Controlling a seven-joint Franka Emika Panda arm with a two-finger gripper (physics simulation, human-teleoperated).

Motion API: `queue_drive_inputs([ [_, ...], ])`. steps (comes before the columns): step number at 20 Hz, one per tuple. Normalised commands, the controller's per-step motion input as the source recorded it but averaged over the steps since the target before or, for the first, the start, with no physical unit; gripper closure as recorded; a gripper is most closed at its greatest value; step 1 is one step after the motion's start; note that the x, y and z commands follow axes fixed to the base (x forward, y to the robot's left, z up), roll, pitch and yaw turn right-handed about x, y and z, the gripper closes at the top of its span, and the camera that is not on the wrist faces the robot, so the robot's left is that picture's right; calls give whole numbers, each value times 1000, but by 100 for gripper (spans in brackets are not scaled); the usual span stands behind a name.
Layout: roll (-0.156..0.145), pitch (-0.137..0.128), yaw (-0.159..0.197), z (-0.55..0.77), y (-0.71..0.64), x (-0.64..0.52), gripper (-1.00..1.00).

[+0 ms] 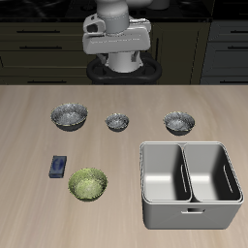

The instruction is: Place the green bowl in the right side of the drainer

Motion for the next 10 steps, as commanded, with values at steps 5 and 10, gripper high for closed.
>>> queue_drive_inputs([
  [5, -20, 8, -13, 37, -256, 290, -100],
  [10, -79, -28, 8, 113, -387, 312, -100],
])
